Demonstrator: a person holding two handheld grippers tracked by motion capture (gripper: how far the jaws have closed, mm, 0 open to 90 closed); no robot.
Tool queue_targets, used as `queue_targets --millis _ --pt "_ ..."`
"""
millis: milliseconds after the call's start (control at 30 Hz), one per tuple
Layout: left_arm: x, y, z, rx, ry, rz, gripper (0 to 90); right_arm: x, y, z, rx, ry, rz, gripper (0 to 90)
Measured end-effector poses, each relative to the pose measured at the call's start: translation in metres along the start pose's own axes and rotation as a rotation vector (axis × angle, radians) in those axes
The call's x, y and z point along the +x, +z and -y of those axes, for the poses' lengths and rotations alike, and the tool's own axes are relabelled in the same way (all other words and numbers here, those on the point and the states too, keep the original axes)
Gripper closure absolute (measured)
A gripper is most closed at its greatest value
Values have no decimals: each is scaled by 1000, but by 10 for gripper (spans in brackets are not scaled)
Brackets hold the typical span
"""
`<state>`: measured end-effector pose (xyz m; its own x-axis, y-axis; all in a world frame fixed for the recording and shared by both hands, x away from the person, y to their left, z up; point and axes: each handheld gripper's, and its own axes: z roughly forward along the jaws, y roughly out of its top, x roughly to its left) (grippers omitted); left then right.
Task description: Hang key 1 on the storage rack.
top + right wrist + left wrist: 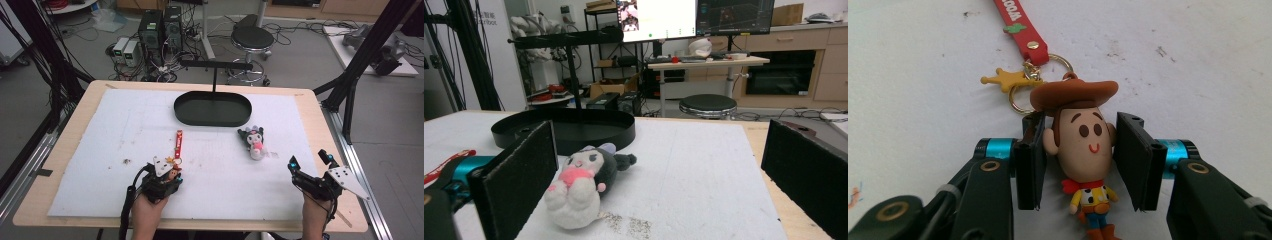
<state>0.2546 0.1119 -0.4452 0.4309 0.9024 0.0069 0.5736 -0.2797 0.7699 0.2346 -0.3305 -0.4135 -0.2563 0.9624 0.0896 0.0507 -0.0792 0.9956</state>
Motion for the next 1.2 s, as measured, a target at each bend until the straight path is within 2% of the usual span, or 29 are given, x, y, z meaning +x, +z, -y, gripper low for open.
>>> queue_targets --millis 200,533,700,833,867,900,933,1100,1200 --pt "0 -4 0 -29 0 20 567 1 0 0 4 1 -2 8" --pt "7 -17 -4 -141 -37 52 567 0 0 1 10 4 2 8" --pt "9 -21 -5 -175 -40 60 566 0 0 1 8 -1 0 8" --pt "10 -24 -6 -206 -39 56 566 0 0 1 9 -1 1 8" --pt "10 -25 -6 -241 -45 58 567 0 0 1 8 -2 0 8" --pt "10 -25 -6 -241 -45 58 566 0 0 1 9 0 0 8" --pt "12 -27 -6 -263 -44 56 567 -1 0 2 8 0 1 8" --pt "13 -26 -6 -302 -29 27 567 -1 1 2 7 -3 1 8" --pt "12 -29 -6 -363 -13 16 567 -1 0 2 8 0 1 8"
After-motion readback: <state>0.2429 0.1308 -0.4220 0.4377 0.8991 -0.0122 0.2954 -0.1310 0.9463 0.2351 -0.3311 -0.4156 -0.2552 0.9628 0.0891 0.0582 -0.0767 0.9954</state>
